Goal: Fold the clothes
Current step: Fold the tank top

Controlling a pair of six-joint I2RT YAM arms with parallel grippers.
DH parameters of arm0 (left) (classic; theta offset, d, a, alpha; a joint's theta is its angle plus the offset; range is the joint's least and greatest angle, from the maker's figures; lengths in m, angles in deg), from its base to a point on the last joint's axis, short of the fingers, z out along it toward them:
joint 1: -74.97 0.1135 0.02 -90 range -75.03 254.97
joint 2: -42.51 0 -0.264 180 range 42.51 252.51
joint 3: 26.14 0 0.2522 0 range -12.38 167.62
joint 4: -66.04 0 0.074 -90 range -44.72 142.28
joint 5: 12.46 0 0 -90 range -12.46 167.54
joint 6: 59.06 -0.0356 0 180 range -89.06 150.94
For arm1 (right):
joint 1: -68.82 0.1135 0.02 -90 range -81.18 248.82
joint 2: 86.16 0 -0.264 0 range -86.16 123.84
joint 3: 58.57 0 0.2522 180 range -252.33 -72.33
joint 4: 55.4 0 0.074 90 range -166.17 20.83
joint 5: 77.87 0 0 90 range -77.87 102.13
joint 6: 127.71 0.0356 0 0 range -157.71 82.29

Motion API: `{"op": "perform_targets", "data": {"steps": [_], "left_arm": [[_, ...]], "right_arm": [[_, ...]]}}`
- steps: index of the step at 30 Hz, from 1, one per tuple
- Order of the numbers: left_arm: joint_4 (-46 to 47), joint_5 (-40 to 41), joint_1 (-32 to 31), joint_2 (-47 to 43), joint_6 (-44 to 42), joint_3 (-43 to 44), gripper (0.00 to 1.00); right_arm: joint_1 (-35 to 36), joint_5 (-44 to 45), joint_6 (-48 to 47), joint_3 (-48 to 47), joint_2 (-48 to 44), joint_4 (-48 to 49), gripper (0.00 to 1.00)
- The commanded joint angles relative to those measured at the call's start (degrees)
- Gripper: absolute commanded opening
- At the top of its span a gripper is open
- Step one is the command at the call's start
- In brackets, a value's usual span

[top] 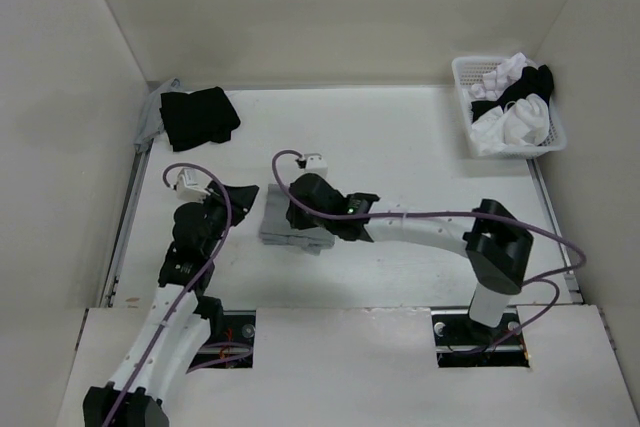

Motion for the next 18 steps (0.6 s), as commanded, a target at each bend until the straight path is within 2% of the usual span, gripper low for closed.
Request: {"op": "perform_targets", "data": {"steps": [1, 3, 5, 10, 15, 18], "left_arm": [[6.94, 0.35, -3.18, 3.86, 1.12, -0.18, 0.3], [10.11, 1.66, -6.16, 7.81, 1.21, -1.06, 0.3], [13.19, 3.24, -9.07, 11.68, 1.21, -1.94, 0.29], [19.7, 7.11, -15.05, 21.26, 1.2, -5.1, 0.28], [22.6, 9.58, -15.32, 26.01, 1.73, -9.32, 0.28], [23.22, 9.58, -14.71, 28.04, 2.0, -11.17, 0.28]], "right_arm": [[-2.96, -1.18, 0.96, 7.09, -7.97, 10.5, 0.22], [-4.9, -4.33, 1.13, 10.61, -8.24, 14.35, 0.11], [-6.74, -7.41, 1.05, 12.9, -7.28, 19.1, 0.07], [-11.23, -19.19, 3.68, 13.27, -0.7, 29.48, 0.04], [-14.66, -25.26, 7.72, 11.08, 6.77, 39.94, 0.03], [-17.03, -26.68, 10.79, 8.26, 11.69, 41.36, 0.02]]}}
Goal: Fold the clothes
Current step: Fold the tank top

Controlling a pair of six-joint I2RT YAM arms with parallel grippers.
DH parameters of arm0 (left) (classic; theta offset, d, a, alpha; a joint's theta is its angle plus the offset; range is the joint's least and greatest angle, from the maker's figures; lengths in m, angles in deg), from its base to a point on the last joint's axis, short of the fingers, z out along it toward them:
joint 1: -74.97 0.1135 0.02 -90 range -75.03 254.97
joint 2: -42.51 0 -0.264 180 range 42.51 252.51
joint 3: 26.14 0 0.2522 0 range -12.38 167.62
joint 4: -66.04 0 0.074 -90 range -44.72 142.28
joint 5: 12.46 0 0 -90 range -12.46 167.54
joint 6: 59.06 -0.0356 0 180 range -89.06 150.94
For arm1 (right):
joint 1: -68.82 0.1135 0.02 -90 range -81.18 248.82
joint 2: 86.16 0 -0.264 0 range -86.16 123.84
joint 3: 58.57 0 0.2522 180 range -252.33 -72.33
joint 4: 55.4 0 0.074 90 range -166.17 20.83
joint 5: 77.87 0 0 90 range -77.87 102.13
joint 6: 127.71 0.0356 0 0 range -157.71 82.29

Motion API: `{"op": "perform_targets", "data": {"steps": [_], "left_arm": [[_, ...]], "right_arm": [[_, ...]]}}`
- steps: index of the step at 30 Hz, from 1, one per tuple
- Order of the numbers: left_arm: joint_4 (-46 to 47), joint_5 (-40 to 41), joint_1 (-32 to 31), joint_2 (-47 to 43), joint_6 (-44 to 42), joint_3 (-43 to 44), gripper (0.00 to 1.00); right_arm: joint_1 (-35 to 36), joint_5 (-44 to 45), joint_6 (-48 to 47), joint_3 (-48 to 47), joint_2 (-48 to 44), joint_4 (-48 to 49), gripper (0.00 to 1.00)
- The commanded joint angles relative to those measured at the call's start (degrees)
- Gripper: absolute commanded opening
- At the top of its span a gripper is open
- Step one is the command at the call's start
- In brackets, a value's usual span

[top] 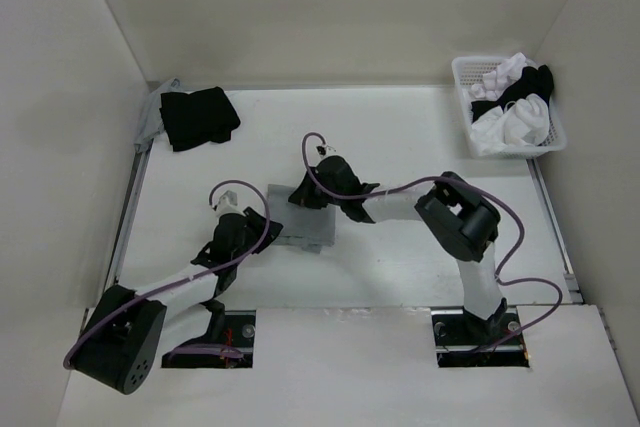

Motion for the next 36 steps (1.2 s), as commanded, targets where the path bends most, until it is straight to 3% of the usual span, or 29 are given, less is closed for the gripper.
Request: {"op": "perform_targets", "data": {"steps": [1, 9, 14, 22, 30, 36], "left_arm": [[5.82, 1.8, 0.7, 1.18, 0.69, -1.88, 0.28], [4.16, 1.18, 2.02, -1.8, 0.77, -4.08, 0.28], [-0.93, 1.27, 1.58, -8.73, 0.34, -2.86, 0.28], [-14.99, 5.4, 3.16, -22.72, -7.12, 5.49, 0.41], [-22.12, 4.52, 10.98, -21.15, -11.71, 8.48, 0.49], [-25.9, 4.35, 18.36, -21.23, -13.29, 8.75, 0.5]], "right_arm": [[-2.56, -4.52, 4.57, -4.37, 3.83, 8.86, 0.02], [-5.73, -2.67, 8.97, -8.51, 8.94, 7.64, 0.02], [-6.09, -2.76, 9.94, -9.48, 7.99, 8.07, 0.03], [-7.66, -2.41, 4.14, 1.13, -11.94, 10.18, 0.14], [-12.32, 6.45, -4.12, 22.58, -35.06, 8.34, 0.37], [-18.47, 15.34, -5.79, 34.63, -43.61, 9.73, 0.5]]}}
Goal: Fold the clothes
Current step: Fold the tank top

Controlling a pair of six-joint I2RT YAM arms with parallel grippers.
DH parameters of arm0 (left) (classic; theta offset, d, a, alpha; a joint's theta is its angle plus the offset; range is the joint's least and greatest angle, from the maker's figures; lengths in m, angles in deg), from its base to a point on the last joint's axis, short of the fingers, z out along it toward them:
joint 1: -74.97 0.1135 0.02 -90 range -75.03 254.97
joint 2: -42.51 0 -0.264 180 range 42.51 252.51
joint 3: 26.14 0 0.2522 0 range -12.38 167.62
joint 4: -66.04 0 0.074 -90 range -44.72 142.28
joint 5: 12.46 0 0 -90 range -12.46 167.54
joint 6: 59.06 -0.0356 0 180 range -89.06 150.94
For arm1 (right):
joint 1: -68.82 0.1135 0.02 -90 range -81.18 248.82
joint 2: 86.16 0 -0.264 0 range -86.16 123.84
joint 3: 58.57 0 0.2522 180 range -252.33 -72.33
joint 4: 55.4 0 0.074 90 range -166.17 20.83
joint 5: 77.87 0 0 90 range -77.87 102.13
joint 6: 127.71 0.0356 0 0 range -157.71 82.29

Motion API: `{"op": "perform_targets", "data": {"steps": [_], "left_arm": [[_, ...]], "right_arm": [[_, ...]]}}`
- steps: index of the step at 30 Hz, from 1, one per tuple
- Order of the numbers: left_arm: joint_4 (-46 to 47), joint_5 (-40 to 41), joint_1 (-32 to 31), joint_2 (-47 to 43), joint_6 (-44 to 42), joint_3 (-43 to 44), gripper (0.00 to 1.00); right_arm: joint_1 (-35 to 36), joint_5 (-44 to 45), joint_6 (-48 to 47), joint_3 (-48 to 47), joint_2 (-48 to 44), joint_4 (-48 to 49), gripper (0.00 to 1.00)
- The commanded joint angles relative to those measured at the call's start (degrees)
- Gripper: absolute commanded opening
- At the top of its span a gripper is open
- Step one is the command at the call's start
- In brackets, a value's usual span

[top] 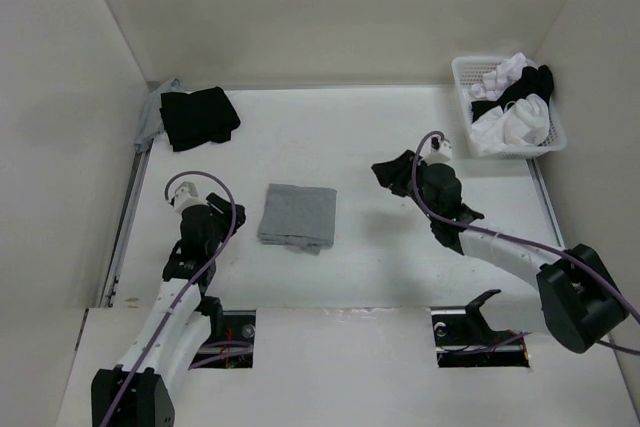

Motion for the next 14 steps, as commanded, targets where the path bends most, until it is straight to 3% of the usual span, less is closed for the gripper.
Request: {"op": "perform_targets", "data": {"steps": [1, 14], "left_arm": [[-2.39, 0.17, 3.48, -0.6, -2.6, 2.72, 0.5], [-2.48, 2.28, 5.34, 0.63, -3.22, 2.36, 0.46]], "right_arm": [[-2.93, 7.12, -2.49, 5.15, -1.95, 2.76, 0.51], [-7.25, 2.65, -0.39, 8.77, 0.59, 7.52, 0.53]]}}
